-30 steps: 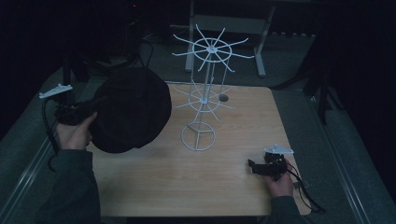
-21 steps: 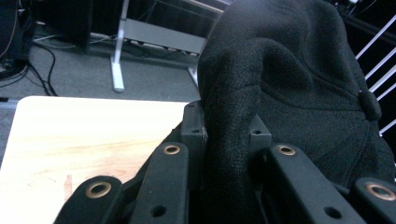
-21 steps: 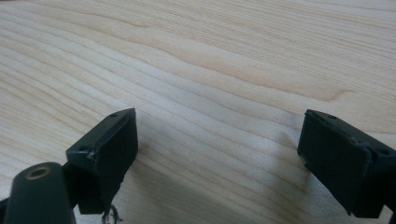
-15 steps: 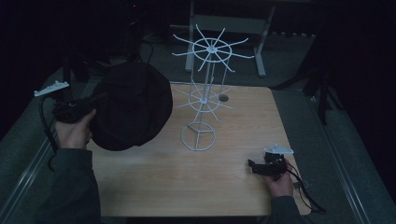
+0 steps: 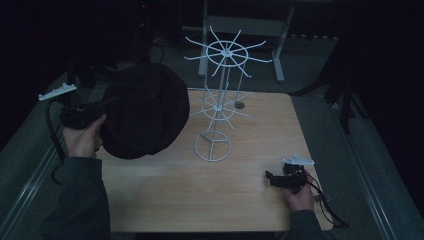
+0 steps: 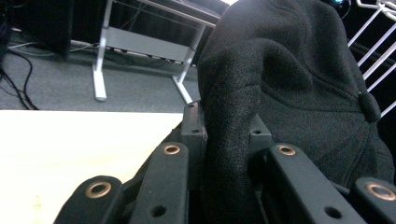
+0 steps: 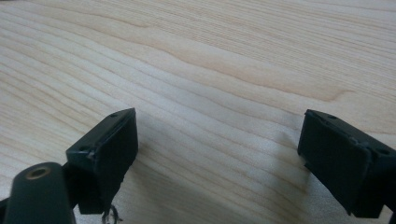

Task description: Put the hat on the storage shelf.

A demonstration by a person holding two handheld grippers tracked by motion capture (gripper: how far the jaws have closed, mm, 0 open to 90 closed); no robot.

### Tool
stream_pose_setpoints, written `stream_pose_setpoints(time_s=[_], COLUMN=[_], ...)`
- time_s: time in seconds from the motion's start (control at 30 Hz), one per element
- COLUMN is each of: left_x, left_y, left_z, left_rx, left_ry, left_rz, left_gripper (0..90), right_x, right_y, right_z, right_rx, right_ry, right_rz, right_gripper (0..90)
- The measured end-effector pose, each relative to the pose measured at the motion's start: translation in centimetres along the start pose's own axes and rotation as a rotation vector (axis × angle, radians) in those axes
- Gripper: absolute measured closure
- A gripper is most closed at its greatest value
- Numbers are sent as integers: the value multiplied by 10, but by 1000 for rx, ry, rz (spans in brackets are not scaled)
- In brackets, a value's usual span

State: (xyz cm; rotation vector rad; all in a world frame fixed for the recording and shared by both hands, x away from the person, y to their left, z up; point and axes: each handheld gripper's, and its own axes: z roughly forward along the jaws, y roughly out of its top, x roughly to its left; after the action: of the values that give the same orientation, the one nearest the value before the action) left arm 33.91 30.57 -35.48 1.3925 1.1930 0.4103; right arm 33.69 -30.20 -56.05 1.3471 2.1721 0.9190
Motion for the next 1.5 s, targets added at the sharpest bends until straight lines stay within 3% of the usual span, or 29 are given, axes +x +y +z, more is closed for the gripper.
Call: stream_pose_setpoints(time_s=[0.6, 0.87, 1.5], left_x=[-2, -3, -7], left_y=[6, 8, 15], left_z=[-2, -3, -8], left_rx=[-37, -57, -93], left_ry=[-62, -70, -149], left_rz=[-34, -40, -70], left_gripper=[770, 769, 767], right_x=[0, 0, 0], right_y=[0, 0, 0], right_z=[0, 0, 0], right_rx=[1, 1, 1], right_ry=[0, 0, 0], right_rz=[0, 1, 1], right_gripper=[121, 121, 121])
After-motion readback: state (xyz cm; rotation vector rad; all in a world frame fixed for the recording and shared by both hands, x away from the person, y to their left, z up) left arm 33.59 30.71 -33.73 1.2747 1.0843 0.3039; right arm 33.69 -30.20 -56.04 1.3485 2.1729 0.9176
